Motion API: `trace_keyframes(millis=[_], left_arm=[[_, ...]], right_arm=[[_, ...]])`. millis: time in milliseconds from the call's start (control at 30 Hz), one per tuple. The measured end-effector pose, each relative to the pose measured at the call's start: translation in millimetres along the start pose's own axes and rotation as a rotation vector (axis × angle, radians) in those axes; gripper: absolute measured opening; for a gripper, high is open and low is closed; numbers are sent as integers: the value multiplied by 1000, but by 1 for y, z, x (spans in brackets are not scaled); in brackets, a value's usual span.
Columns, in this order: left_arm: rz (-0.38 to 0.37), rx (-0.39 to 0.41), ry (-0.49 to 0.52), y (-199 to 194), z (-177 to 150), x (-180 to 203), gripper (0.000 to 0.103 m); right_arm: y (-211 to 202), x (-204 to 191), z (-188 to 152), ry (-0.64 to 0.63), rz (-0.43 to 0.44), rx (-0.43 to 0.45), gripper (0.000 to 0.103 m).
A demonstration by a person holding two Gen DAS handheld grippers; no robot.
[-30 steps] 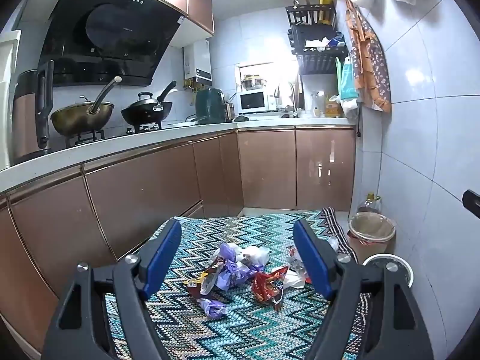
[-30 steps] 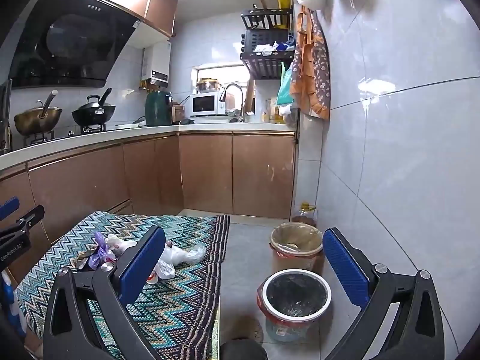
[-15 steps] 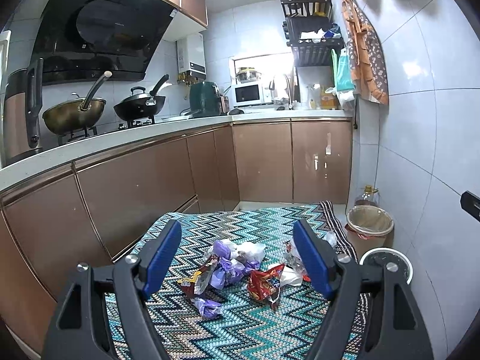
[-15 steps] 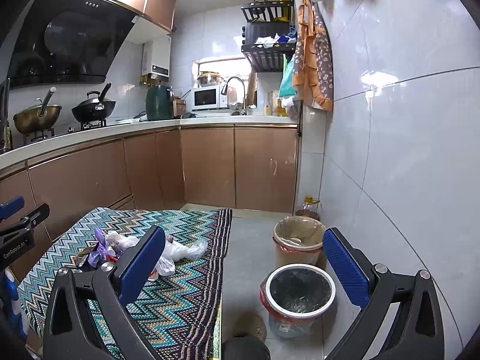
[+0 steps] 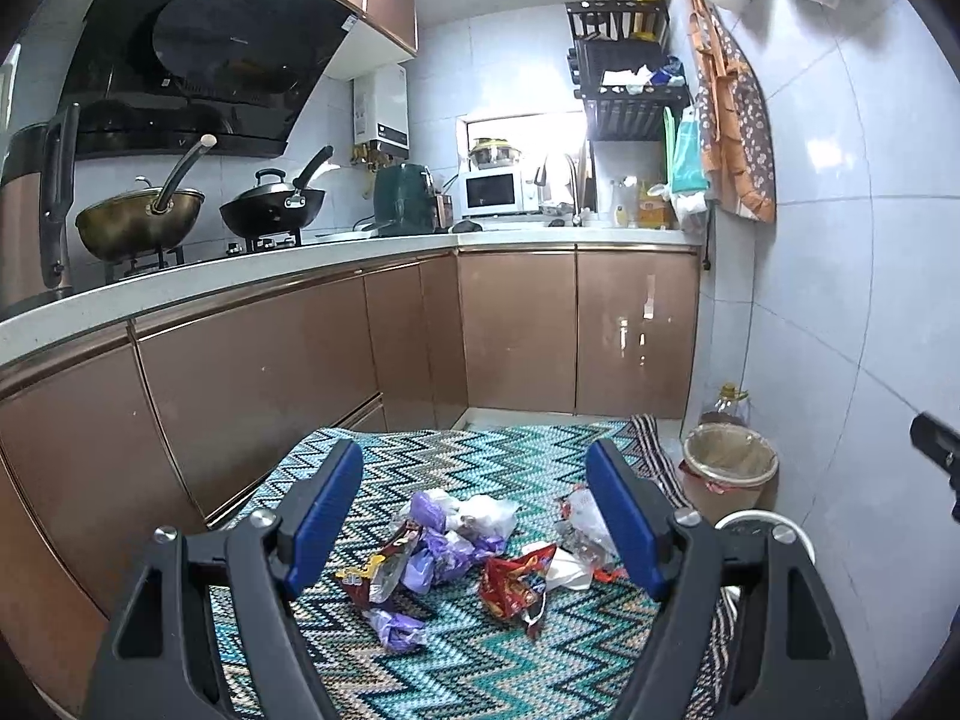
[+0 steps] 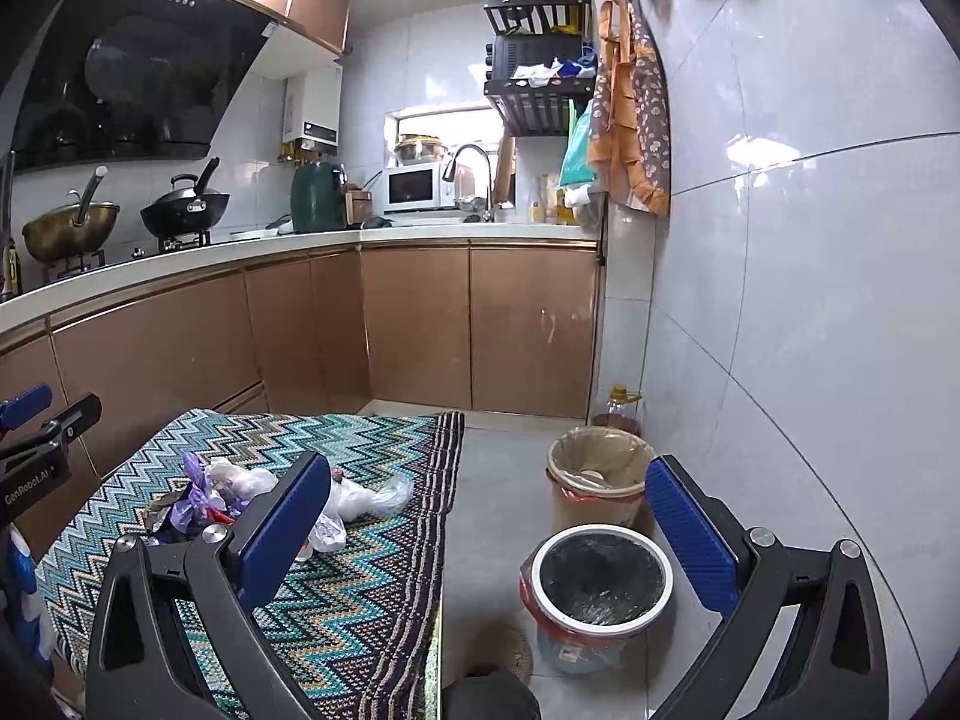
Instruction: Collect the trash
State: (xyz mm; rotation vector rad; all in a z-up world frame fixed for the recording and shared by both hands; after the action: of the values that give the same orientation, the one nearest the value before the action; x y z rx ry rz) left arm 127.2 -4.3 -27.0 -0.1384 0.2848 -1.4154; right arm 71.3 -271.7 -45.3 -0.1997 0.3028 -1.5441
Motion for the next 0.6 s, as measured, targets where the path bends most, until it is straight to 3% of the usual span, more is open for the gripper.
trace_keyframes(millis=[600], left_arm=[[7, 8, -27, 12, 8, -2, 76]], right_arm=[[14, 0, 2, -5, 3, -12, 103]])
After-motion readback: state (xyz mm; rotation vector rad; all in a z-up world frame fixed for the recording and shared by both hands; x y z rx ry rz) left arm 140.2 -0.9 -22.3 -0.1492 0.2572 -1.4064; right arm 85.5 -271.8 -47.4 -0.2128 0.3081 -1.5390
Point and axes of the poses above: each gripper's, at about its wrist camera, not at the fingertips, and y roughly the way its jaws point, x to its right, z to its top, the point moved 9 cm from there along y, roughly the way its jaws point, and after that the axes turned 12 degrees about z, right-handed, at the moved point
